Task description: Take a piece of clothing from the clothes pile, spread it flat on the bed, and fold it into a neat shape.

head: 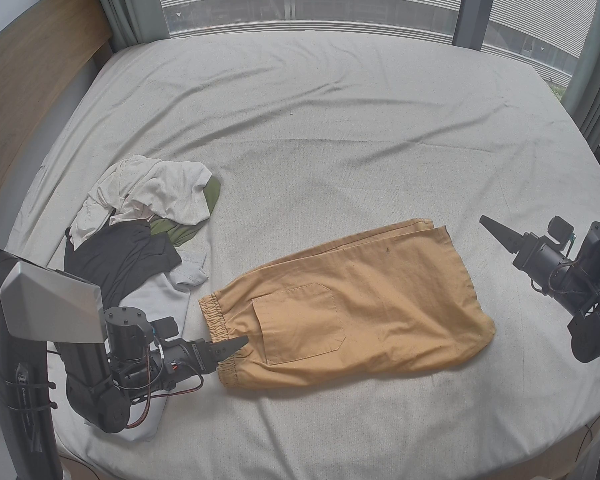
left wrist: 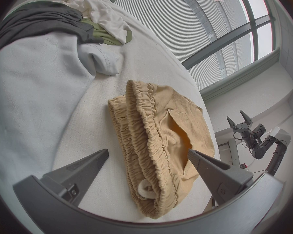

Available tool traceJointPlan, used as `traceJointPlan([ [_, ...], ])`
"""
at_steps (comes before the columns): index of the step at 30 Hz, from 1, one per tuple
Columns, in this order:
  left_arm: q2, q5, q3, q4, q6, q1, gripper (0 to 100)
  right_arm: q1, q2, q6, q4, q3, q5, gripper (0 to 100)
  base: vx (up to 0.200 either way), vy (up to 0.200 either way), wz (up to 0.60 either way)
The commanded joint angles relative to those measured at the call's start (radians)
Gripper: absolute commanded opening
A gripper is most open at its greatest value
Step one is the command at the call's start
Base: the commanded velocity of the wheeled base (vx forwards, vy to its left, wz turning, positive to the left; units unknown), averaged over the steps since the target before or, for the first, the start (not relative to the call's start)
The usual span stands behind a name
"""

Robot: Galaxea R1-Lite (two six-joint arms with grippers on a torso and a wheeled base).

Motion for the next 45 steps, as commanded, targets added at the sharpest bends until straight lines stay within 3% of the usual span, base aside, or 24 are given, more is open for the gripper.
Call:
traceJointPlan([
  [1, 0.023, 0.0, -0.02, 0.002, -0.004, -0.011, 100, 0.001, 0.002, 0.0, 0.0, 0.001, 0.001, 100, 0.0, 0.0, 0.0],
  [17, 0.064, 0.002, -0.11, 0.002, -0.044, -0.042, 100, 0.0, 0.003, 0.0, 0.0, 0.001, 0.001, 100, 0.0, 0.0, 0.0],
  [27, 0.07, 0.016, -0.17, 0.002, -0.116, -0.051, 100, -0.002, 0.002, 0.0, 0.0, 0.0, 0.001, 100, 0.0, 0.0, 0.0],
  [28, 0.073, 0.016, -0.173, 0.002, -0.12, -0.051, 0, -0.002, 0.002, 0.0, 0.0, 0.0, 0.001, 100, 0.0, 0.0, 0.0],
  [38, 0.09, 0.026, -0.156, 0.001, -0.129, -0.045, 0, -0.002, 0.0, 0.0, 0.0, 0.0, 0.001, 100, 0.0, 0.0, 0.0],
  [45, -0.039, 0.012, 0.02, 0.001, -0.143, -0.048, 0, 0.0, 0.0, 0.0, -0.001, 0.001, 0.001, 100, 0.0, 0.0, 0.0],
])
